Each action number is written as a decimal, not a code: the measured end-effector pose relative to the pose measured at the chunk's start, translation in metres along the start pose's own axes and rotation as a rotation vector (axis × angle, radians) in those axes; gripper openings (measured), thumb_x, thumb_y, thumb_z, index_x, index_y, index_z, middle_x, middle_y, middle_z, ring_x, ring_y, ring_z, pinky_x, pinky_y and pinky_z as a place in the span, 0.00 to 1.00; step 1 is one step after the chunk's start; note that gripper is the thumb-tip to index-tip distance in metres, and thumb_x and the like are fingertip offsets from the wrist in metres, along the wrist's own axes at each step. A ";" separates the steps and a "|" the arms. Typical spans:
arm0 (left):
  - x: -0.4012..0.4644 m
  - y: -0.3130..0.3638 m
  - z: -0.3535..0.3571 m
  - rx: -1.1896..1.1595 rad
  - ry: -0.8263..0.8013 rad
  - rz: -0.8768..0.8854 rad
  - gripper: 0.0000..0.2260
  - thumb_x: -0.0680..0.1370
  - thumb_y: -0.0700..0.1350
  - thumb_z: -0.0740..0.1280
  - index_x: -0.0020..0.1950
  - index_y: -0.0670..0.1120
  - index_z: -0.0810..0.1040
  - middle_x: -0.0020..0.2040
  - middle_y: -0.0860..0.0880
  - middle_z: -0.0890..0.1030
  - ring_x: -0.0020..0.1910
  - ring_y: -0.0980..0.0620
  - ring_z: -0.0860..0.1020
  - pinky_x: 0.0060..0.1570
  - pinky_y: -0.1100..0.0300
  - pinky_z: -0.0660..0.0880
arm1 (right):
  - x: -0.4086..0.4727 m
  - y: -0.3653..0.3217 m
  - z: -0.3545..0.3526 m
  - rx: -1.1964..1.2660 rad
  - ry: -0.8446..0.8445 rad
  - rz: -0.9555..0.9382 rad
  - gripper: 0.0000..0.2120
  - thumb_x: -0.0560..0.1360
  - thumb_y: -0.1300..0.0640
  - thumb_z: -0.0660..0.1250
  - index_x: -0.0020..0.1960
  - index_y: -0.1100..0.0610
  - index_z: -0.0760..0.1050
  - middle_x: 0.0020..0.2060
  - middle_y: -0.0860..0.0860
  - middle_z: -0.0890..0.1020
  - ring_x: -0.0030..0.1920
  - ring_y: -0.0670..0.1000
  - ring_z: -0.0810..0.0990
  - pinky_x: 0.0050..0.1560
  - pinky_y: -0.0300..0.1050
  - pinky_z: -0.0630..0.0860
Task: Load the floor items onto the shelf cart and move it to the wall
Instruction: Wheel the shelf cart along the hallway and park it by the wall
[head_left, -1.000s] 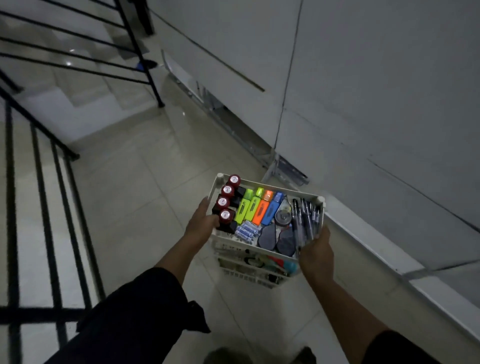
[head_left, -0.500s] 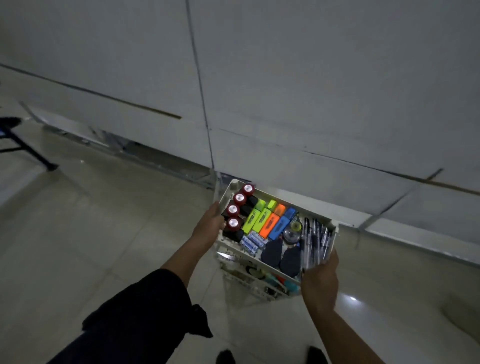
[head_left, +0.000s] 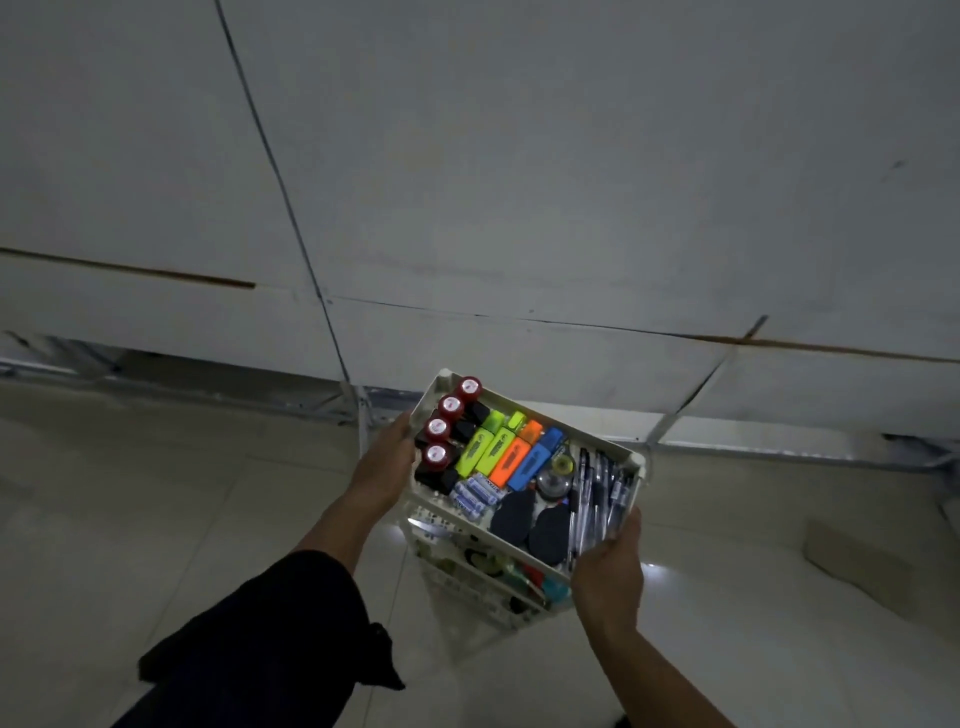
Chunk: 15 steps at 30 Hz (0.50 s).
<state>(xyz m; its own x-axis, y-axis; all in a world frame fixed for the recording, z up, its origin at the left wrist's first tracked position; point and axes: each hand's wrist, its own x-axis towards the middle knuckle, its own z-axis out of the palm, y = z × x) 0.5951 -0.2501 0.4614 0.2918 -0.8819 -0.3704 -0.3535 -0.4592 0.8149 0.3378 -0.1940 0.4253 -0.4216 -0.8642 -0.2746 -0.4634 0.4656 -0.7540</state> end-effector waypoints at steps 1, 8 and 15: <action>-0.001 0.000 -0.001 0.001 0.003 0.021 0.15 0.79 0.65 0.53 0.58 0.62 0.74 0.57 0.55 0.82 0.55 0.51 0.79 0.61 0.48 0.72 | 0.003 -0.001 0.000 -0.015 0.000 -0.009 0.33 0.77 0.67 0.55 0.78 0.51 0.49 0.38 0.58 0.76 0.38 0.59 0.77 0.41 0.53 0.76; -0.004 0.000 0.002 0.000 0.088 0.010 0.16 0.81 0.49 0.54 0.66 0.58 0.71 0.64 0.50 0.78 0.59 0.50 0.76 0.57 0.52 0.70 | 0.037 -0.015 -0.002 -0.105 -0.042 -0.106 0.30 0.78 0.66 0.55 0.77 0.52 0.50 0.38 0.57 0.77 0.35 0.58 0.78 0.37 0.53 0.77; -0.003 0.000 0.015 -0.075 0.237 -0.110 0.23 0.71 0.46 0.55 0.66 0.58 0.70 0.63 0.46 0.78 0.61 0.42 0.77 0.61 0.42 0.75 | 0.108 -0.056 0.006 -0.158 -0.191 -0.293 0.23 0.79 0.56 0.58 0.72 0.46 0.59 0.51 0.57 0.82 0.43 0.58 0.80 0.46 0.53 0.78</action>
<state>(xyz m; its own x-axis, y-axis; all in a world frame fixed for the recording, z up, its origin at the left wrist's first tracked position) 0.5808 -0.2490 0.4558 0.5277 -0.7735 -0.3511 -0.2436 -0.5338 0.8098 0.3228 -0.3148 0.4344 -0.1071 -0.9780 -0.1789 -0.6635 0.2043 -0.7197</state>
